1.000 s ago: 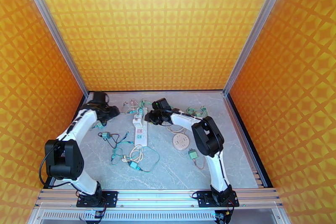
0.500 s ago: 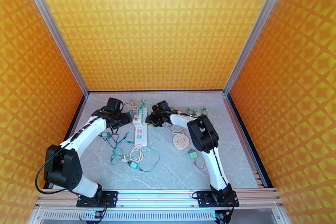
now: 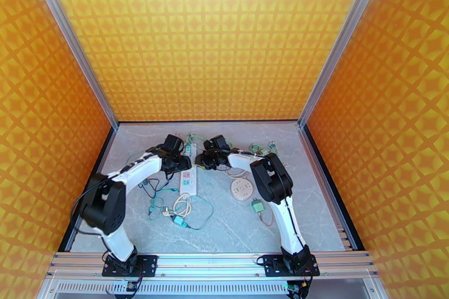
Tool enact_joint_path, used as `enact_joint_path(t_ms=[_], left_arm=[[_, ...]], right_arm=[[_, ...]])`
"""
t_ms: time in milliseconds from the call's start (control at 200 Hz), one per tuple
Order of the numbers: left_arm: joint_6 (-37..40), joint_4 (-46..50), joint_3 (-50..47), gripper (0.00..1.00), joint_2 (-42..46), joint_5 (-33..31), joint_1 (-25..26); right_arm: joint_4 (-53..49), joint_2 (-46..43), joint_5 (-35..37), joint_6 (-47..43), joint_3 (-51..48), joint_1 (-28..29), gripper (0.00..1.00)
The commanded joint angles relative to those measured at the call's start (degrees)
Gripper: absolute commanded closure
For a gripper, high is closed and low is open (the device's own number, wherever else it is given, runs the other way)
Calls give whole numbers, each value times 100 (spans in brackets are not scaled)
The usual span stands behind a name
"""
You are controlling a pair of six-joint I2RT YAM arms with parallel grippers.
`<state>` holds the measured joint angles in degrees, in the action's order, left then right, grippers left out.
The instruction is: Pull the plug off the socket
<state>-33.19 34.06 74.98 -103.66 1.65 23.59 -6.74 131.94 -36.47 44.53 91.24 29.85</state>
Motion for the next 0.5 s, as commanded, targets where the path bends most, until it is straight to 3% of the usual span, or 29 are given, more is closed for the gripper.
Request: enact_joint_path(t_ms=[0, 260, 495], left_arm=[[246, -10, 395, 31, -266, -235, 90], [308, 150, 726, 31, -744, -367, 109], [362, 238, 890, 44, -926, -393, 119]], right_arm=[[-315, 44, 57, -68, -280, 65, 75], [-241, 78, 10, -54, -330, 57, 74], [-121, 127, -25, 29, -380, 56, 74]])
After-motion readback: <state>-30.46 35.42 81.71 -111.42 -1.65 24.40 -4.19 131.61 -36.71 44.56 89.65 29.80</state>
